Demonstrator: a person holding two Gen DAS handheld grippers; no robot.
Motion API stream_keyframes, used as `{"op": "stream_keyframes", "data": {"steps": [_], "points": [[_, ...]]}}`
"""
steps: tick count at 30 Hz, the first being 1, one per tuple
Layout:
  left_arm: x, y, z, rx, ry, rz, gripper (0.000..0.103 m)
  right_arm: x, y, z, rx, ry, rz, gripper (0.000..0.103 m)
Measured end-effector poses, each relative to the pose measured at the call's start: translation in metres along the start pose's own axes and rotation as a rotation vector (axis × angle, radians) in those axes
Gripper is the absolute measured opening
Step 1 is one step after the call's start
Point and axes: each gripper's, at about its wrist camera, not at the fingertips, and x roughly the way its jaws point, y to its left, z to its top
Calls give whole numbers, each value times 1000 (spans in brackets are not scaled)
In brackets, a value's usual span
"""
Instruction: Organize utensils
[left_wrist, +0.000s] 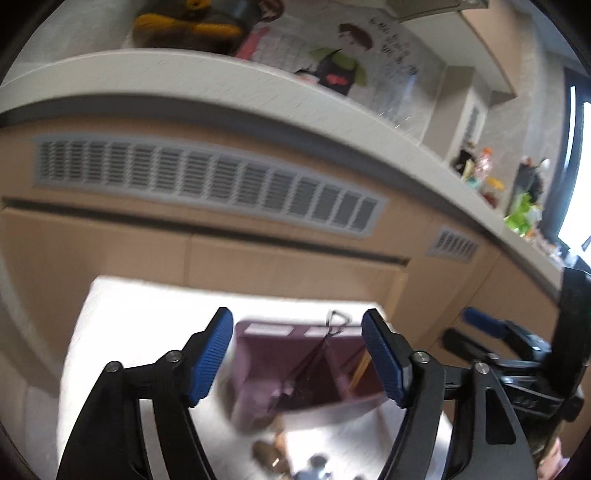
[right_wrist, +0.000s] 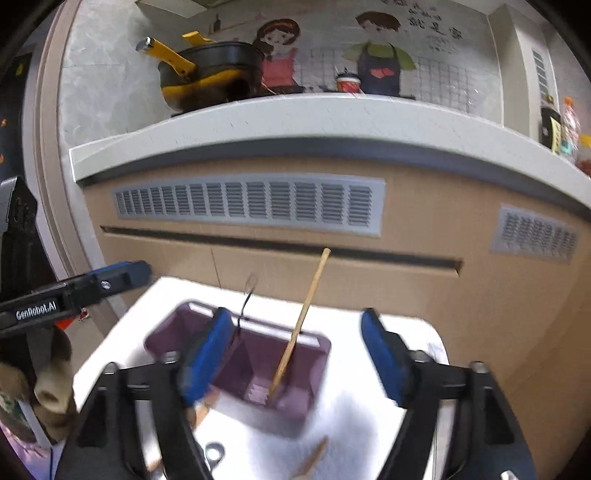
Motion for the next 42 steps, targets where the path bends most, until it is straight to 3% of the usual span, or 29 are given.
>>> {"op": "stream_keyframes", "data": {"steps": [9,14,19,21,23,26,32,35,36,38,42], "points": [[-2,20,-78,-40,184,97,76,-14,-2,-75,11,151,-59,89],[-13,22,-110,-54,233,191,76,-12,6,-110,-36,241,-114,90],[-25,-11,-136,48,249,121,76,-16,10,-135,-102,280,-215,90],[-22,-35,-144,138,270,94,69,-23,8,-141,-118,269,-264,91],[-13,-54,-149,201,316,60,52,-31,4,-144,-112,257,-281,94],[3,-76,-156,278,365,63,51,-43,-5,-148,-71,249,-272,95],[40,-72,-158,321,452,217,51,-55,-18,-162,-14,243,-260,95],[48,-69,-162,369,463,244,51,-52,-21,-167,1,248,-245,95],[48,-69,-163,384,465,247,51,-51,-21,-168,6,251,-237,95],[41,-66,-163,390,458,228,40,-50,-20,-169,25,263,-202,95],[19,-49,-167,345,458,188,35,-58,-8,-168,31,237,-94,95]]}}
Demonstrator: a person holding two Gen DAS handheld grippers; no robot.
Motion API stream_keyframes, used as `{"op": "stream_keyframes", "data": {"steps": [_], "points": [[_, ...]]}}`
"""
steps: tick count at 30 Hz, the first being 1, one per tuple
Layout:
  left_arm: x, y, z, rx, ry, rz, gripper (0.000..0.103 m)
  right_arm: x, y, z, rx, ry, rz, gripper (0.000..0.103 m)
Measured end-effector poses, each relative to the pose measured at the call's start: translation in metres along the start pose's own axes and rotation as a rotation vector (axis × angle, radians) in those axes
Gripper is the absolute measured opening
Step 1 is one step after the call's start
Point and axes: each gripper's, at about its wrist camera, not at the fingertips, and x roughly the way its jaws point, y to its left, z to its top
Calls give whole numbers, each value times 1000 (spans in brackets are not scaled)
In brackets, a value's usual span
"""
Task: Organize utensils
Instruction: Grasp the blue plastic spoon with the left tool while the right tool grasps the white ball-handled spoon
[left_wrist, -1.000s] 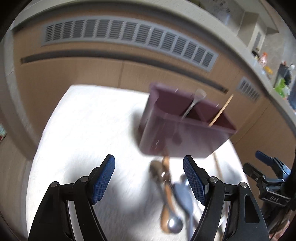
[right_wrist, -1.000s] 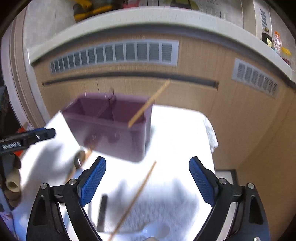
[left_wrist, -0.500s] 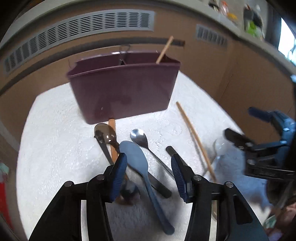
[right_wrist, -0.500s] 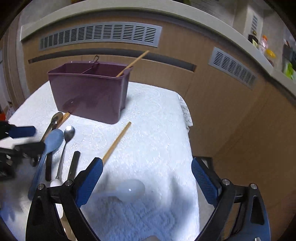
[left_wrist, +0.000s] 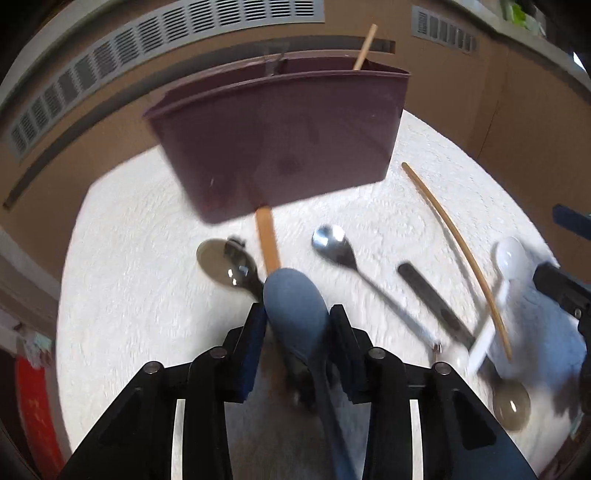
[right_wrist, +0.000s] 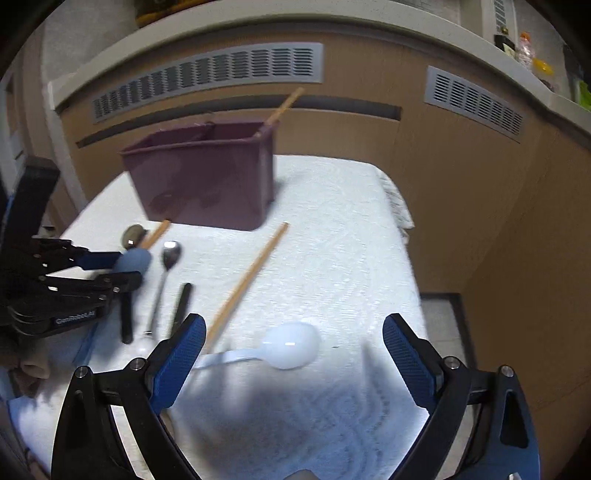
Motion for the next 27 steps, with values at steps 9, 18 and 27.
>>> {"op": "stream_keyframes", "data": {"steps": [9,18,27], "points": [[-24,23,-33,-80,-30,-87,35,7,83,-9,-237,122,300,35],[-34,30,-36,-112,-19,-116,47,31,102,-11,-298,180,173,20],[-18,29,-19,-145,68,-82,47,-31,64,40,-205,-49,142,20]]}}
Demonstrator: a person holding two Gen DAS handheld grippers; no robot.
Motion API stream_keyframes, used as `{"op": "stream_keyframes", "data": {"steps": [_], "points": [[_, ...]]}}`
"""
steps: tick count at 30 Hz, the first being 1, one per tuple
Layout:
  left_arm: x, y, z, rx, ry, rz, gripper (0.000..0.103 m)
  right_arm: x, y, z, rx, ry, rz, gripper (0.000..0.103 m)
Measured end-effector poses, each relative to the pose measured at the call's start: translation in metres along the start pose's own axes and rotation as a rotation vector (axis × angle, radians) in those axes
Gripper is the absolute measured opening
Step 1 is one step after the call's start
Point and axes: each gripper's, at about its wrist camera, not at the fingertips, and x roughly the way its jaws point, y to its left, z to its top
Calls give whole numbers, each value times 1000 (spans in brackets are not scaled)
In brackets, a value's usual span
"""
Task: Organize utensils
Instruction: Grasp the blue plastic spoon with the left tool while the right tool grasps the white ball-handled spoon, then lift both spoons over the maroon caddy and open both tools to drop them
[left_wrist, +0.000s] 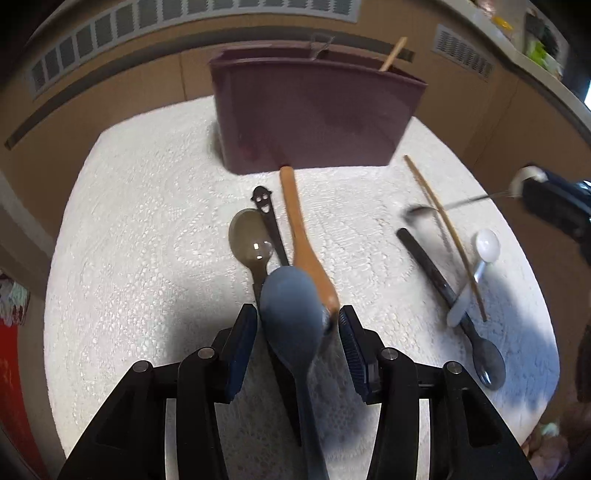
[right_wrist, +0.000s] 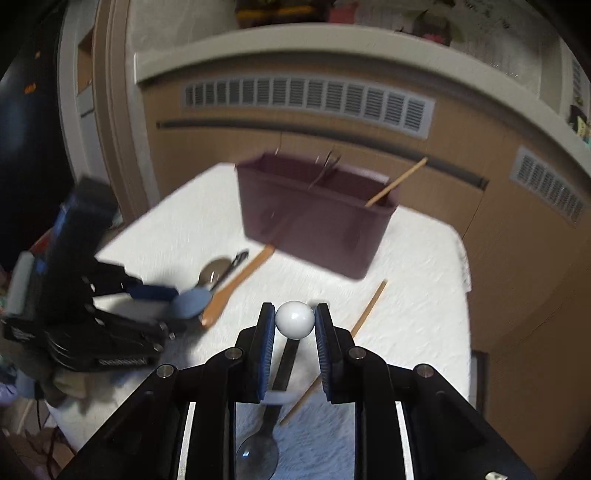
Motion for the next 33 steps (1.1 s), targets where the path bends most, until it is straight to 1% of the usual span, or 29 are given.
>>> {"op": "stream_keyframes", "data": {"steps": [3,5,8,14,18,22,24,25,28,31,33], "points": [[6,7,3,-40,-2,-39,46,-3,-7,9,29,-32,-5,20],[3,6,2,-35,-33,-51,35,-2,-13,10,57,-34,4,20],[-9,-1,-3,-8,-81,-47,35,-2,-16,11,90,-34,11,20],[-58,-4,-12,-18,-211,-73,35,-12,-17,11,112,-48,30,20],[-88,-7,-9,-9,-299,-90,35,-21,-16,13,113,-67,32,20],[-129,-11,17,13,-424,-115,35,-33,-18,24,115,-100,41,20],[-157,-14,38,34,-507,-133,35,-43,-23,37,119,-130,47,20],[-174,-16,53,51,-561,-143,35,-52,-26,50,113,-161,43,20],[-207,-18,89,86,-677,-153,35,-77,-40,88,109,-271,19,20],[-212,-14,125,89,-744,-139,34,-86,-52,125,115,-334,20,20],[-208,-8,146,77,-760,-141,34,-81,-59,145,123,-343,29,20]]}}
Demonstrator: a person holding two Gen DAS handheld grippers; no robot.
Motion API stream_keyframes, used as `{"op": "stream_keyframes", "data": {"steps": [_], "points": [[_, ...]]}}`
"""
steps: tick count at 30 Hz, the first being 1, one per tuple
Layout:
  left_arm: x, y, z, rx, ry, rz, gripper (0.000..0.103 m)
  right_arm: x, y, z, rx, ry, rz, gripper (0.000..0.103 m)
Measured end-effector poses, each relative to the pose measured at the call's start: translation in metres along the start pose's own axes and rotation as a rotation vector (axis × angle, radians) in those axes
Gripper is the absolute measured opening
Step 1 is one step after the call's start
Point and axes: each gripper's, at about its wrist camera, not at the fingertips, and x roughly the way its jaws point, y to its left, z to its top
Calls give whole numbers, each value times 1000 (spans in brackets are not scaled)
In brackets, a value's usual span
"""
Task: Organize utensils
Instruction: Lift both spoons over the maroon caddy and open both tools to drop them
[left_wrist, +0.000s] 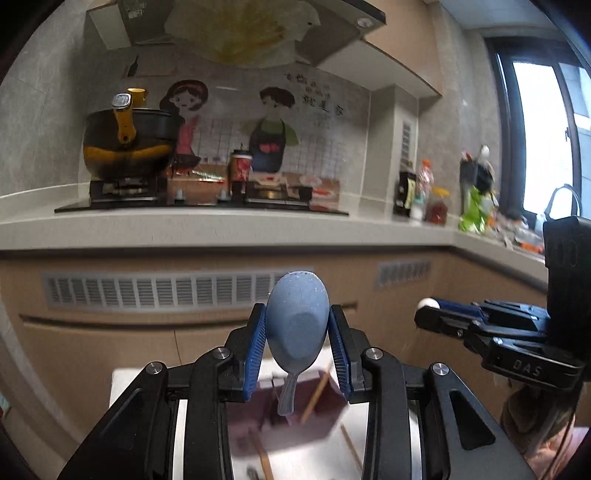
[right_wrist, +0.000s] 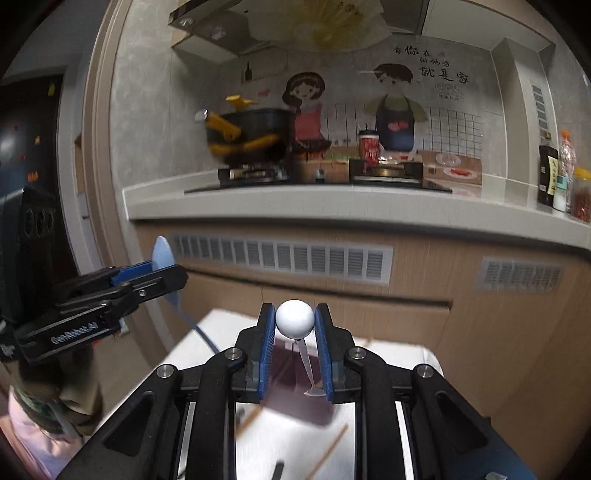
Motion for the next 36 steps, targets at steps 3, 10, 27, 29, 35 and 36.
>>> {"op": "stream_keyframes", "data": {"steps": [3,10,27,29,35,36], "points": [[24,14,5,-22,11,-5,34,22,-5,13,18,14,0,20],[70,34,-20,-50,110,23,35,79,-14,1,32,127,-6,20],[106,49,-91,-125,307,49,48,136,-28,-60,41,305,-42,62],[93,51,-94,-144,291,74,58,124,-28,-61,18,269,-81,73],[62,47,-121,-149,312,135,63,85,-22,-81,-52,195,-211,96],[58,45,-129,-147,329,141,63,80,-20,-86,-59,195,-226,99]]}}
